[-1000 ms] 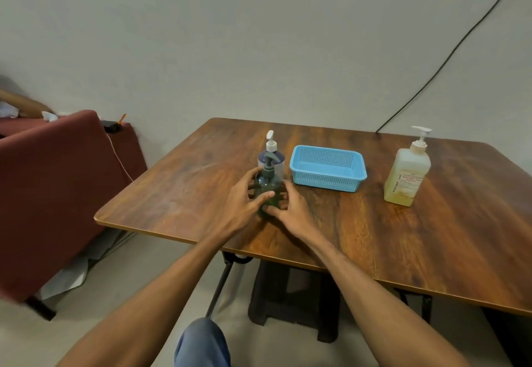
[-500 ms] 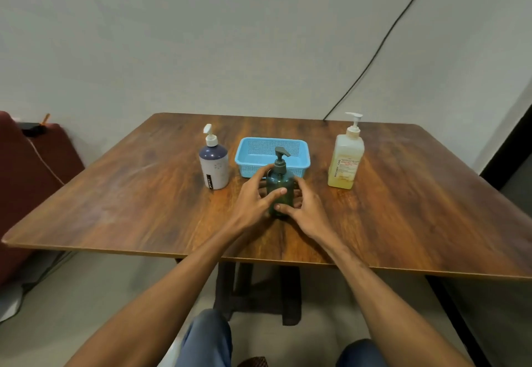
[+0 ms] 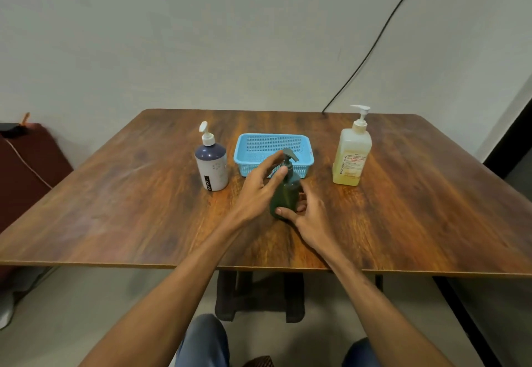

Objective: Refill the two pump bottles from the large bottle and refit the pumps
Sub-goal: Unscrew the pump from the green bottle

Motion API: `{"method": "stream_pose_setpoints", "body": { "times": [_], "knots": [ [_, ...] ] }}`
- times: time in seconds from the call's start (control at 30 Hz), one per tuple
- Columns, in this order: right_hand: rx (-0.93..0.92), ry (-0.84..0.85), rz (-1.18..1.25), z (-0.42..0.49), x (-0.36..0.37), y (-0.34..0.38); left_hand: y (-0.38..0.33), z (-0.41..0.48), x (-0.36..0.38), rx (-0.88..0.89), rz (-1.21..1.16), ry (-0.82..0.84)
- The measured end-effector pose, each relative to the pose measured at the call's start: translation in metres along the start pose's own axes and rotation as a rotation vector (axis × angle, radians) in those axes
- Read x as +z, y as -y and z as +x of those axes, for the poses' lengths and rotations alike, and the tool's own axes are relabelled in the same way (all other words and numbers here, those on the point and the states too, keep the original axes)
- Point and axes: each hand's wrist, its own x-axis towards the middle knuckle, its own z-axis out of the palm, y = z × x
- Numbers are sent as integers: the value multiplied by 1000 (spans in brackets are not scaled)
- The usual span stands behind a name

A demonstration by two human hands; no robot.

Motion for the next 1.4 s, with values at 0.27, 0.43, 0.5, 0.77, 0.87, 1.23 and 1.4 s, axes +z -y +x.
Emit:
{"method": "stream_pose_setpoints", "body": {
  "times": [0.27, 0.43, 0.5, 0.77, 0.87, 1.23, 1.4],
  "knots": [
    [-3, 4, -35, 0, 0, -6, -7, 9, 6, -32, -87, -226],
    [10, 2, -60, 0, 0, -10, -10, 8, 19, -58, -28, -175],
    [-3, 7, -53, 1, -1, -11, -8, 5, 18, -58, -75, -73],
    [28, 9, -27, 2, 1, -13, -11, 8, 13, -42, -28, -193],
    [35, 1, -45, 2, 0, -14, -13, 8, 17, -40, -10, -231],
    [37, 6, -26, 2, 1, -14, -16, 5, 16, -10, -15, -256],
    [39, 6, -60, 2, 1, -13, -18, 3, 14, -44, -29, -209]
  ]
}}
